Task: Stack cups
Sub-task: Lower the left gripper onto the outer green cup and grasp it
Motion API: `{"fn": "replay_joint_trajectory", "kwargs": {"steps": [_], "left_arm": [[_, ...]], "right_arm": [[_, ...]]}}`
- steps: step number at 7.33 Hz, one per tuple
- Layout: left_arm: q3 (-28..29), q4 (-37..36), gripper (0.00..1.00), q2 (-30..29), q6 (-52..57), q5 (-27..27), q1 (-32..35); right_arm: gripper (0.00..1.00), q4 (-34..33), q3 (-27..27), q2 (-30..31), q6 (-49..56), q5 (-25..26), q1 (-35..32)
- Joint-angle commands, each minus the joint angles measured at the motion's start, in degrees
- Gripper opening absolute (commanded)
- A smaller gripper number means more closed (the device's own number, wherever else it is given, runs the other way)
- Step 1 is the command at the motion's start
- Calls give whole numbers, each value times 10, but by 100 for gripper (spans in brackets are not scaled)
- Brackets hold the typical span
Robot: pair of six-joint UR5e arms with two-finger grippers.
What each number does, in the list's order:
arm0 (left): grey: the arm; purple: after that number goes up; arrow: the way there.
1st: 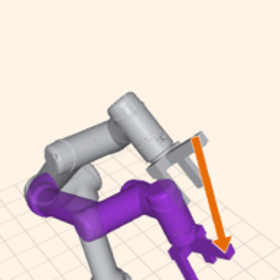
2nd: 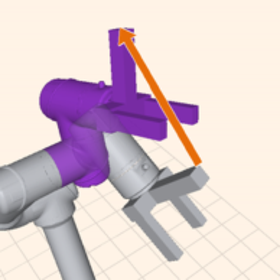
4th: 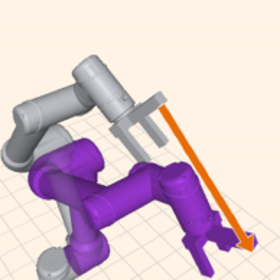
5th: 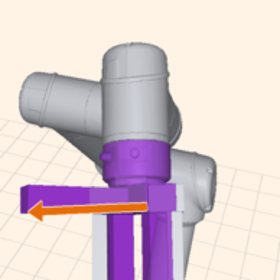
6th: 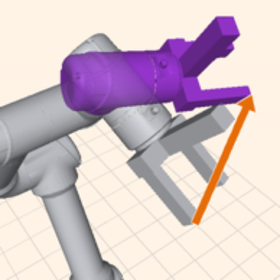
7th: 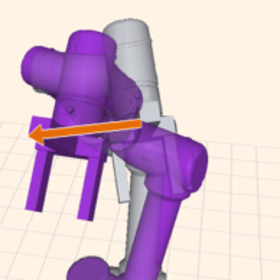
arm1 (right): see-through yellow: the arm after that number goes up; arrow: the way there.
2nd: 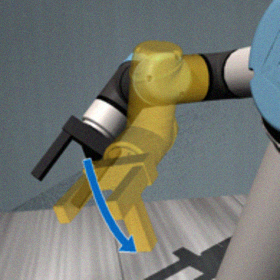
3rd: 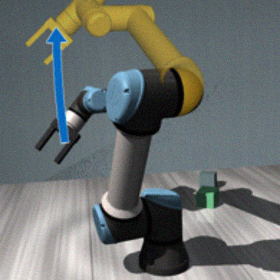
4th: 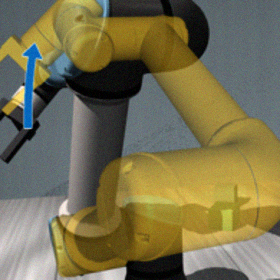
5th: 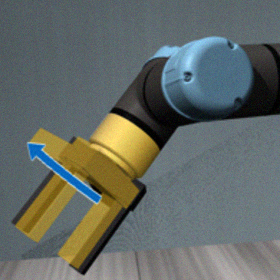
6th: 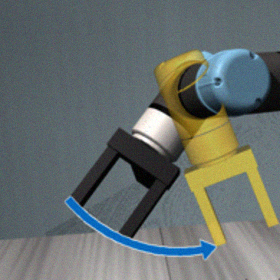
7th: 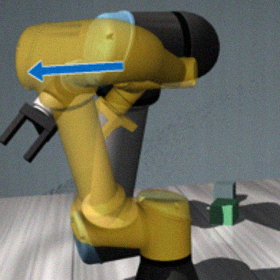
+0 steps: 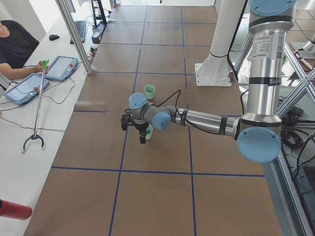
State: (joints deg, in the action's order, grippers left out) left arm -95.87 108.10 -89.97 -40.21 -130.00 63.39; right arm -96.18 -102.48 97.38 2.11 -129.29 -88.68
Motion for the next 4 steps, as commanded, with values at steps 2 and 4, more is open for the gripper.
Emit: {"fn": "replay_joint_trajectory", "kwargs": {"steps": [2,4], "left_arm": [[10,5,100,0,0,-4,-20],[14,5,100,-2,0,-6,-31]], "right_arm": [[100,0,0,0,0,0,0],[100,-1,0,0,0,0,0]]}}
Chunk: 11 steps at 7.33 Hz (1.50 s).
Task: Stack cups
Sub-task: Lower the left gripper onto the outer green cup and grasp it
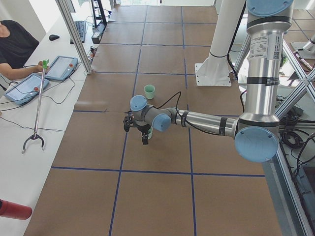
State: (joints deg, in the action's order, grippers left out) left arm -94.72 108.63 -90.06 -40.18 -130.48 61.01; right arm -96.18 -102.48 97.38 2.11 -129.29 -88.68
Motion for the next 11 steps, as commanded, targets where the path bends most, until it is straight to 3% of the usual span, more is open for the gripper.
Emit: {"fn": "replay_joint_trajectory", "kwargs": {"steps": [1,3,5,6,7,9,11], "left_arm": [[7,0,100,-4,2,-1,-11],[21,20,41,-6,2,-1,-12],[23,21,6,-6,0,-2,-12],[20,21,0,-6,-1,-2,-12],[5,19,0,-6,-2,-5,-10],[-71,-22,0,6,0,-38,4],[-155,-172,0,-8,7,-37,41]], "right_arm": [[100,0,0,0,0,0,0],[100,-1,0,0,0,0,0],[100,0,0,0,0,0,0],[100,-1,0,0,0,0,0],[100,0,0,0,0,0,0],[100,0,0,0,0,0,0],[100,0,-1,0,0,0,0]]}}
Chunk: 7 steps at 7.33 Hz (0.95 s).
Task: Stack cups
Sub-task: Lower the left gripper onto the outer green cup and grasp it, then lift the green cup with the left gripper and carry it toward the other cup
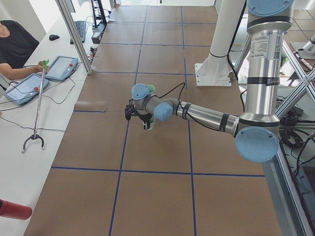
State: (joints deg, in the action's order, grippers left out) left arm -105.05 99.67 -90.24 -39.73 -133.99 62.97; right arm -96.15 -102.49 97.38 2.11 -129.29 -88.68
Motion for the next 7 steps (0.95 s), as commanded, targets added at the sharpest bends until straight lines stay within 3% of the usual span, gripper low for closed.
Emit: {"fn": "replay_joint_trajectory", "kwargs": {"steps": [1,4,5,7], "left_arm": [[-79,-125,0,-25,3,-2,42],[-118,-346,0,-166,-9,-11,71],[-123,-345,0,-177,-69,-42,61],[-112,-326,0,-217,-180,-43,-28]], "right_arm": [[100,-1,0,0,0,0,0],[100,-1,-1,0,0,0,0],[100,-1,0,0,0,0,0],[100,0,0,0,0,0,0]]}}
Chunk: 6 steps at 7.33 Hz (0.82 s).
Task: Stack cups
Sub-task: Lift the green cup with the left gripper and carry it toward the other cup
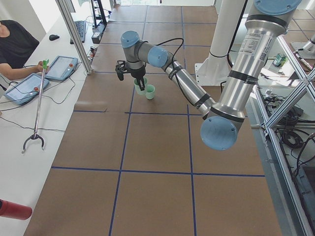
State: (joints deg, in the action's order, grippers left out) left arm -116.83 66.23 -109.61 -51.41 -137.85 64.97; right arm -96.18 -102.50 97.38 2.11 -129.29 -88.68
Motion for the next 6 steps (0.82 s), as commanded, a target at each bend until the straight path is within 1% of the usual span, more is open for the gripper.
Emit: {"fn": "replay_joint_trajectory", "kwargs": {"steps": [1,2,3,4,6], "left_arm": [[22,71,0,-26,-125,-2,-93],[65,144,0,-36,-174,-1,-106],[103,202,0,-37,-204,7,-128],[114,218,0,-42,-221,20,-144],[127,220,0,-48,-222,24,-152]], "right_arm": [[100,-1,-1,0,0,0,0],[100,0,0,0,0,0,0],[100,0,0,0,0,0,0],[100,-1,0,0,0,0,0],[100,0,0,0,0,0,0]]}}
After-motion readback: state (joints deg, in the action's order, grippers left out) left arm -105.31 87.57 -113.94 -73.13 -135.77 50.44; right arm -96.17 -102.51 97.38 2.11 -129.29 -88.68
